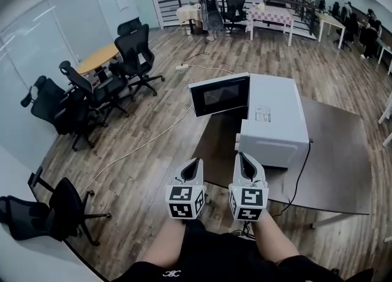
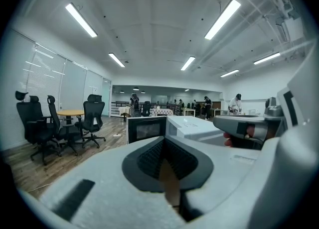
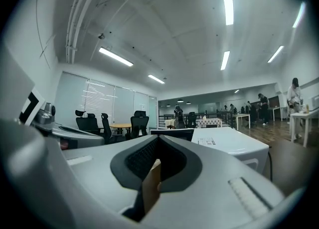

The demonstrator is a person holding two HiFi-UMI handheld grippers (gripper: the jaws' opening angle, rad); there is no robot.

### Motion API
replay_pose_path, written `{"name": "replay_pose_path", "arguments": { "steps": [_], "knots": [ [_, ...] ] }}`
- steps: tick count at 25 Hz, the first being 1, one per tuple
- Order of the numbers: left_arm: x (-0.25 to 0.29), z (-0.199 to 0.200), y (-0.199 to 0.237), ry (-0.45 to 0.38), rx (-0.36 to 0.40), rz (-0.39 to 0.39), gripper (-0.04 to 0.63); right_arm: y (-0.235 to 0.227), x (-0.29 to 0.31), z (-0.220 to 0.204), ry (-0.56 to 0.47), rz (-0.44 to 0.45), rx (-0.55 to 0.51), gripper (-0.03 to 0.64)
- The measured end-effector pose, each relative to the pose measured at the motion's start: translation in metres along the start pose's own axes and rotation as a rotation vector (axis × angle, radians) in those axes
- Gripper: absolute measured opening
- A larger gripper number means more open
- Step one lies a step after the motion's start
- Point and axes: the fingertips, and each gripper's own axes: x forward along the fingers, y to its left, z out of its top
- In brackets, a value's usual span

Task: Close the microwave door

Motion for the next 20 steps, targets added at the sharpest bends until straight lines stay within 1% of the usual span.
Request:
{"name": "replay_pose_path", "arguments": {
  "steps": [3, 9, 12, 15, 20],
  "knots": [
    [0.013, 0.000, 0.020, 0.002, -0.014, 0.009, 0.009, 0.005, 0.022, 0.000, 0.001, 0.007, -0.006, 0.008],
    [0.052, 0.001, 0.068, 0.007, -0.019, 0.016, 0.009, 0.017, 0.081, -0.008, 0.013, 0.009, -0.030, 0.009],
    [0.074, 0.005, 0.095, 0.009, -0.031, 0.011, 0.009, 0.021, 0.109, -0.005, 0.003, -0.004, -0.028, 0.008],
    [0.099, 0.011, 0.116, 0.015, -0.025, -0.005, 0.009, 0.019, 0.140, -0.004, 0.003, -0.027, -0.016, 0.008],
    [0.140, 0.024, 0.148, 0.037, -0.002, -0.055, 0.009, 0.025, 0.189, -0.001, 0.018, -0.065, 0.005, 0.008]
  ]
}}
